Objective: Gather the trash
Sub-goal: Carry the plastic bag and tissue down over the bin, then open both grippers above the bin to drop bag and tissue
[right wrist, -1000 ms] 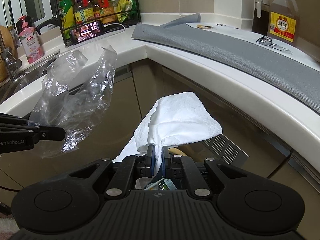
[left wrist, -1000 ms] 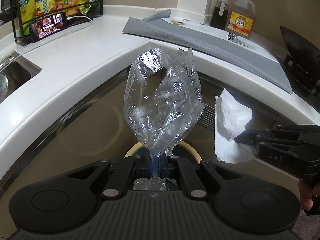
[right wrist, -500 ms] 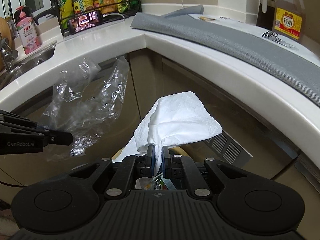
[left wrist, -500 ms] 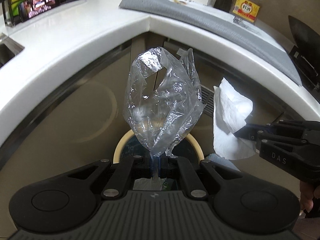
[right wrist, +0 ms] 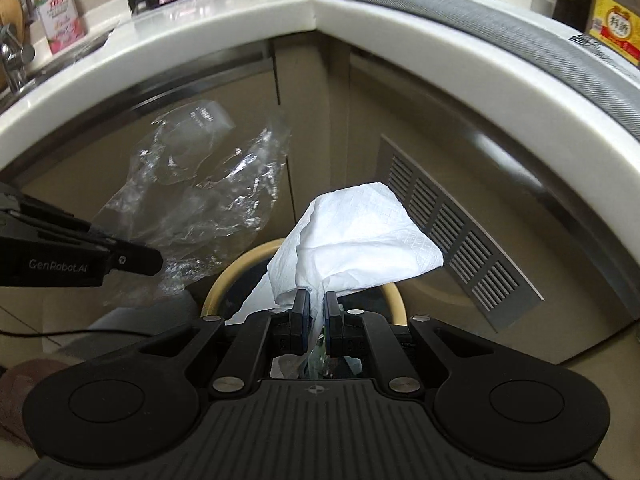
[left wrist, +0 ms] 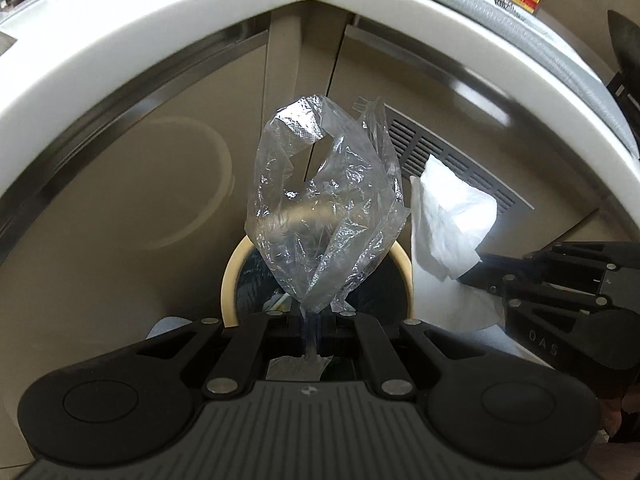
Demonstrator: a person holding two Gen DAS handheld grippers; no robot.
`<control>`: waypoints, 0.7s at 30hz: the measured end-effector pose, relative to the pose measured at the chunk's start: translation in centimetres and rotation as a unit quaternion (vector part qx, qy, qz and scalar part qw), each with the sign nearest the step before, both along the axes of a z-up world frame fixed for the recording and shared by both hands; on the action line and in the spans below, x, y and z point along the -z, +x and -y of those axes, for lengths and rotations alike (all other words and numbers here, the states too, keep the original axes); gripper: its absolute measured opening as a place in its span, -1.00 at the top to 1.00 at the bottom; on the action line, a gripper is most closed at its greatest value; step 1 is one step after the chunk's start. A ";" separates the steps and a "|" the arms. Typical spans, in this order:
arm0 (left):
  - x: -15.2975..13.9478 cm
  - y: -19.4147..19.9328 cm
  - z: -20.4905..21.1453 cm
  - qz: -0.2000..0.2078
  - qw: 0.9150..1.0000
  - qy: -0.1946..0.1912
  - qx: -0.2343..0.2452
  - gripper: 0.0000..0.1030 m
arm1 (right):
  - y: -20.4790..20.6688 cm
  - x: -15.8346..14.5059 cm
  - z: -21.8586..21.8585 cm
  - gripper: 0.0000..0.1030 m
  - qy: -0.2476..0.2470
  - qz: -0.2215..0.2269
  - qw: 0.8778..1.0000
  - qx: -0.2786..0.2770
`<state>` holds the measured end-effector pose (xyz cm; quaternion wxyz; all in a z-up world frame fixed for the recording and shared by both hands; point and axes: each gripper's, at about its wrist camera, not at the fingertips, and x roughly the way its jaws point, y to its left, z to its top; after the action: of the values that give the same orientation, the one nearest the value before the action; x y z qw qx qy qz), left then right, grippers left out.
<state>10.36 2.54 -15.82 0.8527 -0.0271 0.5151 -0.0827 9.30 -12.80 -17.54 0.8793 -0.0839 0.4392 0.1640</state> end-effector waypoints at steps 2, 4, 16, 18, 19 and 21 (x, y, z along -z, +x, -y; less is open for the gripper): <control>0.5 0.4 0.3 -0.005 1.000 0.003 0.002 0.91 | 0.4 0.5 -0.2 0.84 -0.005 -0.005 1.000 -0.003; 1.0 0.8 0.6 -0.012 1.000 0.008 0.004 0.91 | 0.8 1.0 -0.3 0.84 -0.010 -0.010 1.000 -0.003; 5.4 4.2 2.4 -0.062 0.997 0.039 0.012 0.91 | 3.8 5.0 -0.6 0.84 -0.008 -0.067 0.998 0.016; 6.5 4.7 2.6 -0.073 0.996 0.042 0.011 0.91 | 4.4 5.9 -0.6 0.83 -0.006 -0.081 0.996 0.022; 7.0 4.9 2.7 -0.078 0.996 0.044 0.011 0.91 | 4.7 6.3 -0.6 0.83 -0.005 -0.088 0.996 0.025; 8.0 5.4 3.0 -0.086 0.995 0.050 0.012 0.91 | 5.2 7.1 -0.8 0.83 -0.004 -0.103 0.994 0.029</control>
<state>15.78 -0.43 -23.80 0.8044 0.0150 0.5904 -0.0647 14.48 -12.05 -24.61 0.8337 -0.0574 0.5299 0.1446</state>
